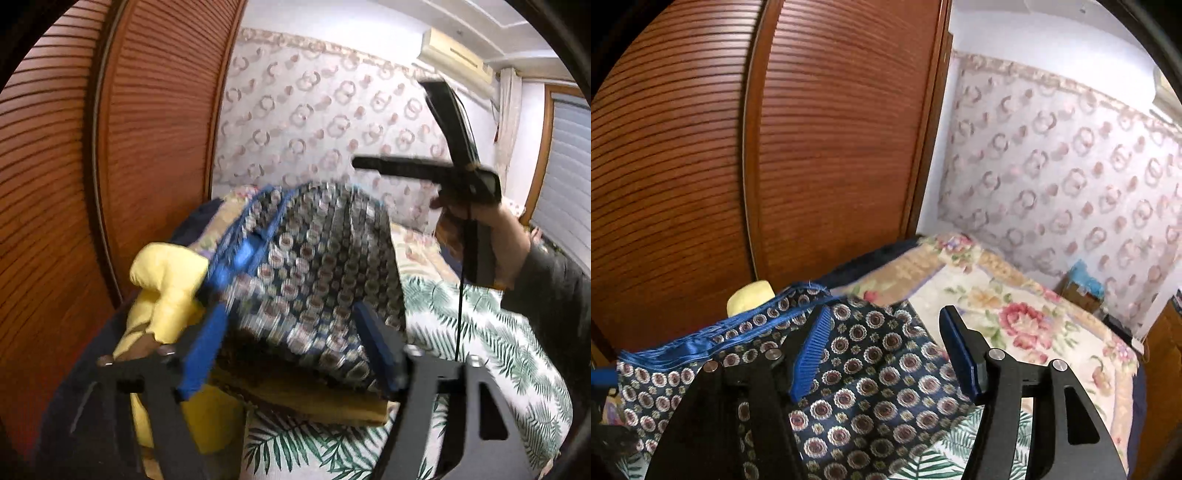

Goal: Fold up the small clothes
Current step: 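Carry the folded shirt with both tools toward the clothes stack, then lower the shirt onto the folded clothes stack and open both tools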

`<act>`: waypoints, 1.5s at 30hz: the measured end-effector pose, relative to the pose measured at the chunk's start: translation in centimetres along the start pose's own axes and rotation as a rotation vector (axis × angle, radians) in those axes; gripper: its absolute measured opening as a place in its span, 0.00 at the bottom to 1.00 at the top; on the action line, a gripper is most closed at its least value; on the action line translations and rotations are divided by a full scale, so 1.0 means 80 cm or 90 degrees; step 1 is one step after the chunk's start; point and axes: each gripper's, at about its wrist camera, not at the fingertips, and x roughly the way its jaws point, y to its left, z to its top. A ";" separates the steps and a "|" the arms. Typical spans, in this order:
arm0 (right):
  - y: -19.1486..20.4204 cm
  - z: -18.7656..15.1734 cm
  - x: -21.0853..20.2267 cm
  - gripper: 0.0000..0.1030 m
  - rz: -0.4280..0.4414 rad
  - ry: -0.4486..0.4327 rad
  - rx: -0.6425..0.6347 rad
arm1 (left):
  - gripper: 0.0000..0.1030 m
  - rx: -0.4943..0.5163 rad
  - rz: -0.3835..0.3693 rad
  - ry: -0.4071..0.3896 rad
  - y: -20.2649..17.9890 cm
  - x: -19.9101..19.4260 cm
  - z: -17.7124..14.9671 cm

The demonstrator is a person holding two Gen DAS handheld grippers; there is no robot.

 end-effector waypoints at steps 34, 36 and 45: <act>-0.013 -0.066 0.042 0.70 0.092 0.127 0.107 | 0.89 0.050 0.035 0.078 -0.019 0.049 -0.013; -0.006 -0.066 0.031 0.70 0.099 0.119 0.104 | 0.89 0.052 0.039 0.075 -0.021 0.041 -0.013; 0.028 -0.073 -0.014 0.71 0.119 0.097 0.093 | 0.89 0.059 0.061 0.039 -0.021 0.002 -0.011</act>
